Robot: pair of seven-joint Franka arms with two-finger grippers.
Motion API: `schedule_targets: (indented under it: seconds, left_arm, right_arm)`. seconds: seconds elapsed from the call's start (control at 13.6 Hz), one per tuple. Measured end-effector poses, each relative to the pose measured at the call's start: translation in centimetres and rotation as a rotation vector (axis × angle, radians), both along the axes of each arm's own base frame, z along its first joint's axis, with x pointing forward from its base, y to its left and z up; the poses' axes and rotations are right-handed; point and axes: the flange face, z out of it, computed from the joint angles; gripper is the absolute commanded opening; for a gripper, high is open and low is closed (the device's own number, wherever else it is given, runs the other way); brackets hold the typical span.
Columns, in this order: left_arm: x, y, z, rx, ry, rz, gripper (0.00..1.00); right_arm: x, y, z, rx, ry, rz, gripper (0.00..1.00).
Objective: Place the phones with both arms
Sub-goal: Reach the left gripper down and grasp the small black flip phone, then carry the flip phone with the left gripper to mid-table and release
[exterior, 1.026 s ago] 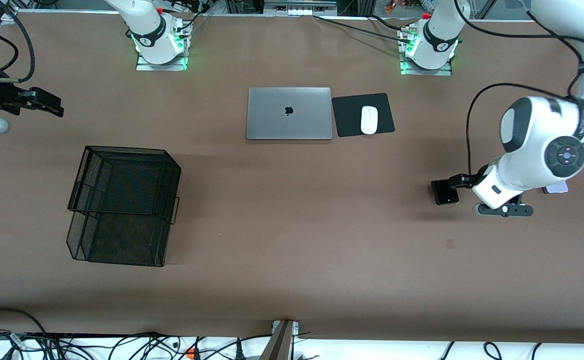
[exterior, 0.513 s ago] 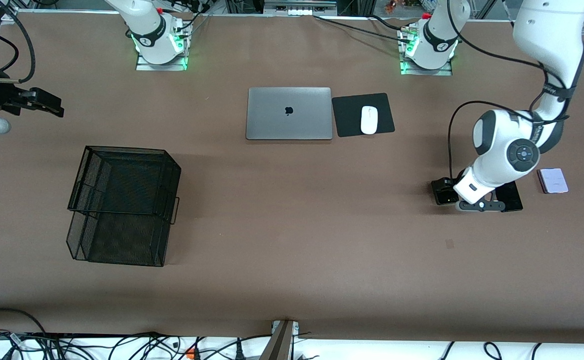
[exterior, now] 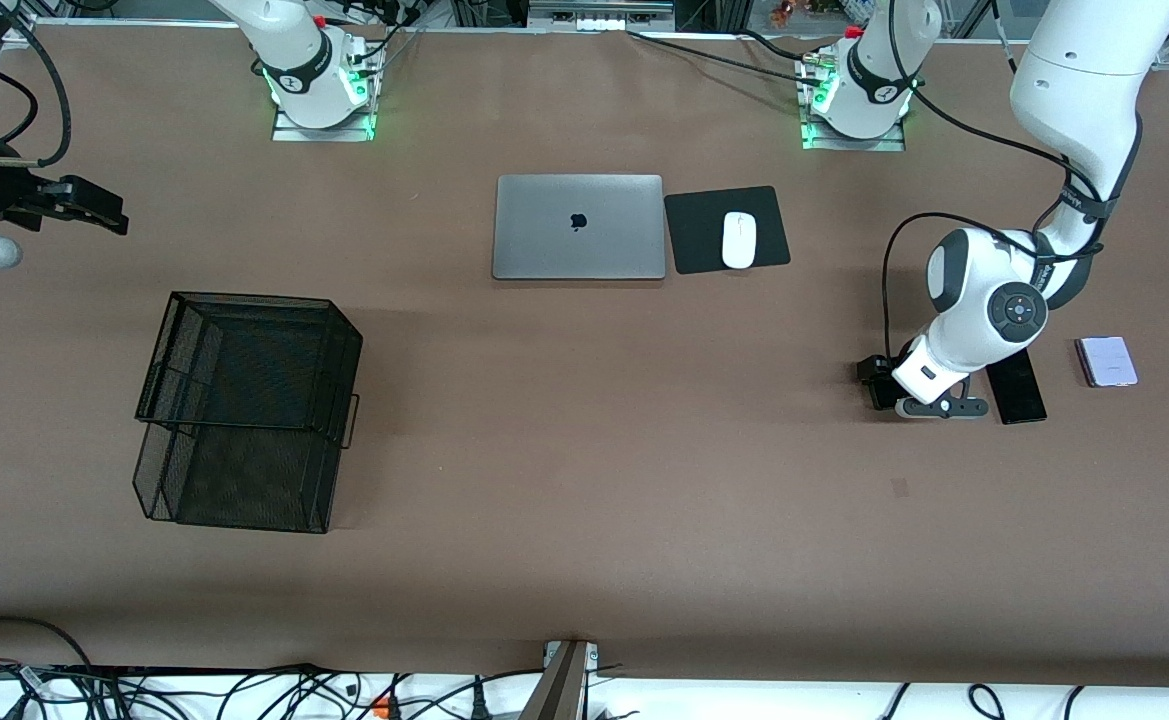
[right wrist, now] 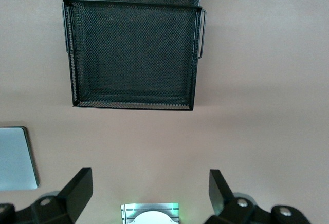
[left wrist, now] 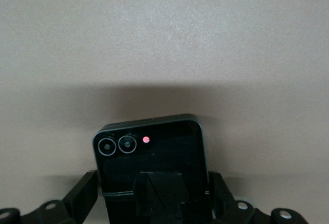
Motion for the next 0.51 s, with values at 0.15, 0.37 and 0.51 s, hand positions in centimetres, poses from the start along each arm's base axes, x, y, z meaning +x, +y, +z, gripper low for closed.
schedule_targets:
  seconds: [0.15,0.37,0.51]
  left_arm:
    - [0.1,-0.24,0.24,-0.002,-0.006,-0.002,0.19]
    - [0.13,-0.23,0.29,-0.002,-0.007,-0.002,0.16]
    - [0.45,-0.4,0.67,-0.002,-0.007,-0.004,0.15]
  right_arm:
    - [0.03,0.0,-0.06,0.0,0.001,0.0,1.0]
    - [0.04,0.0,-0.1,0.0,0.002,0.0,1.0]
    - [0.07,0.0,-0.16,0.0,0.002,0.0,1.0]
